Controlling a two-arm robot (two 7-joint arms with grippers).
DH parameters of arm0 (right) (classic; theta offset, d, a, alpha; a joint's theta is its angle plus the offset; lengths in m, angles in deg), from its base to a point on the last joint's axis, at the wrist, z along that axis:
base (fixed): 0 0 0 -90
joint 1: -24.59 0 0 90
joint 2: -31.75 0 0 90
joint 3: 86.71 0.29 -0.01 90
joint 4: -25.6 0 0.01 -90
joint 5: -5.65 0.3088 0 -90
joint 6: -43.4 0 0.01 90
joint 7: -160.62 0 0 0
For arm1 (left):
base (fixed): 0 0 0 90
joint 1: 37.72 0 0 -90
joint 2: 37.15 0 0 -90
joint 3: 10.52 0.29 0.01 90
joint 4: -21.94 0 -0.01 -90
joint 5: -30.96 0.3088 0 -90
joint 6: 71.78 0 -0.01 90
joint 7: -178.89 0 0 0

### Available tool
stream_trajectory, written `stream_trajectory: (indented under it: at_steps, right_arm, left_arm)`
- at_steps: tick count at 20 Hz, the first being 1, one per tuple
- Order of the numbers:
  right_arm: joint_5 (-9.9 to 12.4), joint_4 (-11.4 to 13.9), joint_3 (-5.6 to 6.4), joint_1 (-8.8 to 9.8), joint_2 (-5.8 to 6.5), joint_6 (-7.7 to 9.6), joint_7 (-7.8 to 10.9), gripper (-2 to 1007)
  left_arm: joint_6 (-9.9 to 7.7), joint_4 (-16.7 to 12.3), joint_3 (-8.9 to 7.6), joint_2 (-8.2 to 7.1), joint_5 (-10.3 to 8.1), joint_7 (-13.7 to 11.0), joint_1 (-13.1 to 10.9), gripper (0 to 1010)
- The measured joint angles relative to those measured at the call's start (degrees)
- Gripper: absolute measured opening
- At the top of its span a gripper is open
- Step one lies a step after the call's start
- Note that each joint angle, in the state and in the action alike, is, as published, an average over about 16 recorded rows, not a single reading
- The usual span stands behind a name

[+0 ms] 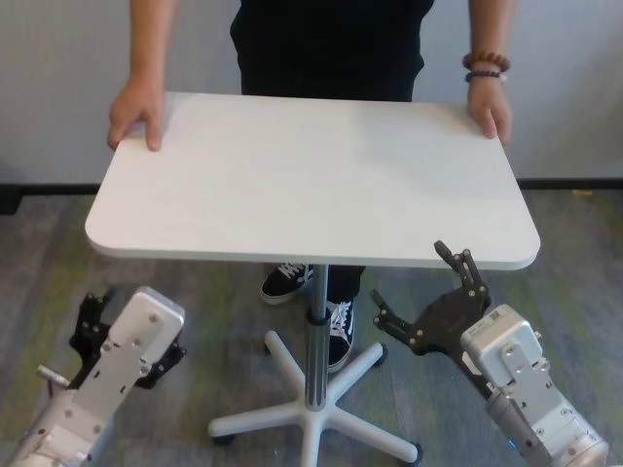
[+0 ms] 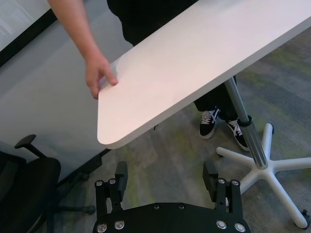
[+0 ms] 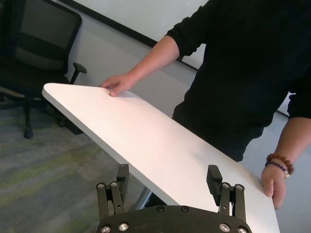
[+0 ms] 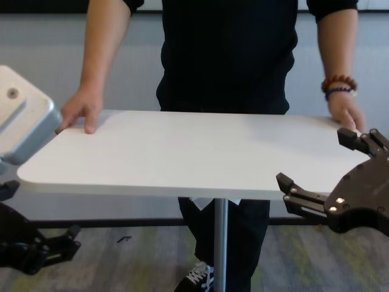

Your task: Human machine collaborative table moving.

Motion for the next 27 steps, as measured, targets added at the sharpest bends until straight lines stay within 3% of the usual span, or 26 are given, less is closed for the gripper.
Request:
stream_trajectory:
  at_steps: [11, 27]
  right_arm:
    - [-2.05, 0.58, 0.06, 0.83, -0.28, 1.30, -0.06, 1001]
    - [-1.84, 0.37, 0.02, 0.67, -0.20, 1.11, 0.10, 1001]
  left_arm:
    - [0.89, 0.11, -0.36, -0.45, 0.59, 0.85, -0.71, 1002]
    - [0.56, 0.23, -0.29, -0.44, 0.58, 0.45, -0.59, 1002]
